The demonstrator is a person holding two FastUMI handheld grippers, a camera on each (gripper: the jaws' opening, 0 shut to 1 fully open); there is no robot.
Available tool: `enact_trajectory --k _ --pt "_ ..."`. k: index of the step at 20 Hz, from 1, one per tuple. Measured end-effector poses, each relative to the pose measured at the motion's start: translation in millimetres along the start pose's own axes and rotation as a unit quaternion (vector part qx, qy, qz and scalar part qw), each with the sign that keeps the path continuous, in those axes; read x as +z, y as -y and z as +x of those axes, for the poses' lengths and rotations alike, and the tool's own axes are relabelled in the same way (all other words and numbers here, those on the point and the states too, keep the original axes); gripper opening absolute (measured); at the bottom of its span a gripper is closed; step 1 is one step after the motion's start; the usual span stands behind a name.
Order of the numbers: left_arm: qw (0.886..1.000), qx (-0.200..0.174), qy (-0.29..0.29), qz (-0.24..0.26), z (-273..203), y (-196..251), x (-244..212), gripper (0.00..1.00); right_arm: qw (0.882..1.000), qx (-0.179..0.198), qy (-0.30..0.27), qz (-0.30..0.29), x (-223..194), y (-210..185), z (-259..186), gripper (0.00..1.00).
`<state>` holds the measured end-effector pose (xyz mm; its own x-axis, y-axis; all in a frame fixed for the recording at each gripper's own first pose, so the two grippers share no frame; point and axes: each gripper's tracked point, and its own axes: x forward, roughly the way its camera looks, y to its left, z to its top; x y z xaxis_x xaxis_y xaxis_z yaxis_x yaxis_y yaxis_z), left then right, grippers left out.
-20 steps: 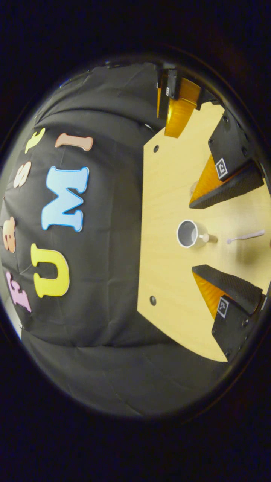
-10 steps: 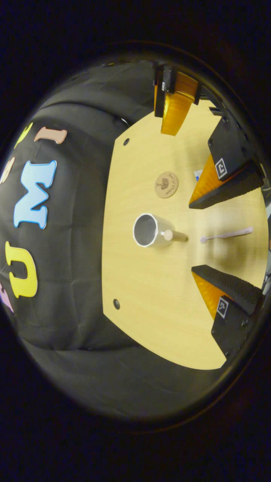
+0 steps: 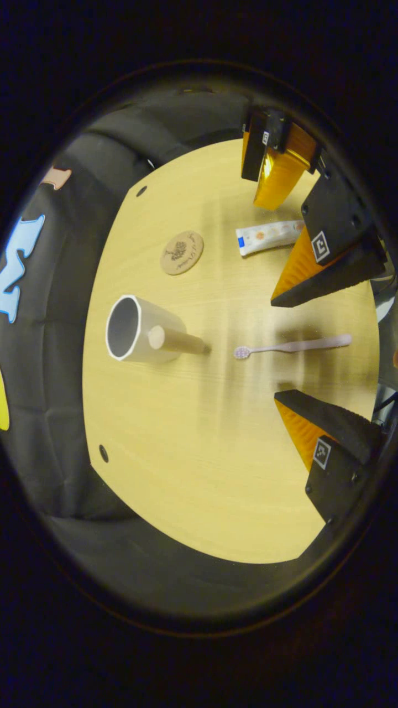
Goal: Put the toothbrush and toothpaste on the desktop into the cup, then pick up the cup and place it on the coaster on the desktop.
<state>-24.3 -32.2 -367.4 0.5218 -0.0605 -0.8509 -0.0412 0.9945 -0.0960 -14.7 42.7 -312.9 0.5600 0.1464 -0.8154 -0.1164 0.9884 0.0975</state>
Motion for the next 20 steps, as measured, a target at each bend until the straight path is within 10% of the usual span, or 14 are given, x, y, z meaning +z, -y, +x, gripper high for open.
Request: enact_trajectory --k 20 --pt "0.994 0.052 -0.091 -0.014 39.7 -16.2 -41.9 0.97 0.993 -0.039 -0.103 -0.031 -49.8 7.5 51.2 0.90"
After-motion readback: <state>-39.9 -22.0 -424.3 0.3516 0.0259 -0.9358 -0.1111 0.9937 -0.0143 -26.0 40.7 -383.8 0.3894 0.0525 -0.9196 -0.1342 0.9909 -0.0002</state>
